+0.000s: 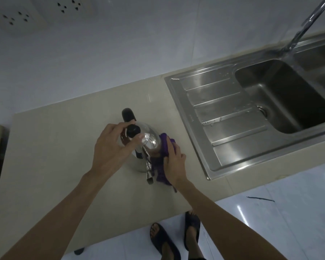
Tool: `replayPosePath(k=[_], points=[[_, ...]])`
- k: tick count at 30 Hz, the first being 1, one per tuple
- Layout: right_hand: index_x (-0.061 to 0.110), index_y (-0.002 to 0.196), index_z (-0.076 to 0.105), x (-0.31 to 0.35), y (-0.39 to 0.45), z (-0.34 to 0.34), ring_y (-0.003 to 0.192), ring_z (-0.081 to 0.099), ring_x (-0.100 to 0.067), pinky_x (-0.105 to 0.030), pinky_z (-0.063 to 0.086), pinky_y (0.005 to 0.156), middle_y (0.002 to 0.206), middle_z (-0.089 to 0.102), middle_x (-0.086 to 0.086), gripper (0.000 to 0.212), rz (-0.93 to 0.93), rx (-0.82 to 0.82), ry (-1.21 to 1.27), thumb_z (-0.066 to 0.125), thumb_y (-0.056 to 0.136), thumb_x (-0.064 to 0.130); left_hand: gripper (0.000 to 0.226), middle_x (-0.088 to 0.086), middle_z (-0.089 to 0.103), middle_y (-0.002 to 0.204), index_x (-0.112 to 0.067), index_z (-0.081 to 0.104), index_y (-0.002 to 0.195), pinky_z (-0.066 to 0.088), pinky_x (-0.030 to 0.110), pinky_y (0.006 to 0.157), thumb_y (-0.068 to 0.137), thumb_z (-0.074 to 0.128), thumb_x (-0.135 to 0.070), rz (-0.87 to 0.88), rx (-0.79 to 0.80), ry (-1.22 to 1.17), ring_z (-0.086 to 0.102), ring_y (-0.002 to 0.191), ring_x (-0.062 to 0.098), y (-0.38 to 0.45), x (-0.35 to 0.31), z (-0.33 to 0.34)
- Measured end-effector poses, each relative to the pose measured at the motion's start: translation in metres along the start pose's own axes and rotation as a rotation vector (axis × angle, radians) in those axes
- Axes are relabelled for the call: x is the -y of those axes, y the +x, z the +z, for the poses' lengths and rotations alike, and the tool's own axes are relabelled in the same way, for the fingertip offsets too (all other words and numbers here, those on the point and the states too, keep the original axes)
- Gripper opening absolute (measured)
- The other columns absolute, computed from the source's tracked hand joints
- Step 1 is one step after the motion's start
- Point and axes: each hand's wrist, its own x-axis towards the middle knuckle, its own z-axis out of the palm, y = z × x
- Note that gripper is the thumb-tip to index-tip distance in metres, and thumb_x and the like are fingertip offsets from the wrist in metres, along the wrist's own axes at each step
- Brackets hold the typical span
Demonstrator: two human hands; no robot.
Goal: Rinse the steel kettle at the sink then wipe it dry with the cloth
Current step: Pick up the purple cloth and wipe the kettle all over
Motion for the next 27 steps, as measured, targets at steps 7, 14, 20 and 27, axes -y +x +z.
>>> replayPosePath(k=[7,14,20,27], points=[[0.034,0.144,0.033,0.079,-0.004,-0.005,0.106,0.037,-0.021,-0.022,0.038,0.088,0.146,0.037,-0.005,0.068,-0.366,-0.324,0.114,0.04,0.086,-0.001,0.052,-0.006,0.066,0.108,-0.032,0.066,0.113,0.047,0.031,0.097,0.065,0.076,-0.049,0.086,0.12,-0.049,0.061,0.102,0.012,0.011,0.006,-0.015],[0.027,0.148,0.025,0.014,0.009,0.005,0.111,0.04,-0.028,-0.029,0.038,0.091,0.15,0.031,-0.008,0.056,0.012,-0.018,-0.007,0.037,0.097,0.008,0.057,-0.022,0.064,0.126,-0.04,0.065,0.12,0.035,0.028,0.113,0.066,0.083,-0.035,0.037,0.327,-0.123,0.052,0.121,-0.007,0.024,0.014,-0.037],[0.036,0.142,0.038,0.083,-0.017,0.002,0.11,0.037,-0.021,-0.018,0.037,0.092,0.145,0.039,-0.001,0.06,-0.392,-0.399,0.132,0.034,0.089,0.007,0.077,-0.024,0.061,0.129,-0.034,0.053,0.131,0.033,0.028,0.113,0.062,0.085,-0.034,-0.024,0.471,-0.215,0.051,0.124,-0.006,0.029,0.017,-0.034],[0.031,0.142,0.039,0.007,0.022,-0.003,0.107,0.047,-0.031,-0.036,0.044,0.092,0.135,0.048,-0.009,0.049,-0.082,-0.027,-0.073,0.033,0.098,0.01,0.079,-0.024,0.057,0.135,-0.037,0.048,0.132,0.031,0.035,0.117,0.062,0.083,-0.042,-0.031,0.505,-0.164,0.046,0.127,-0.012,0.027,0.007,-0.041]])
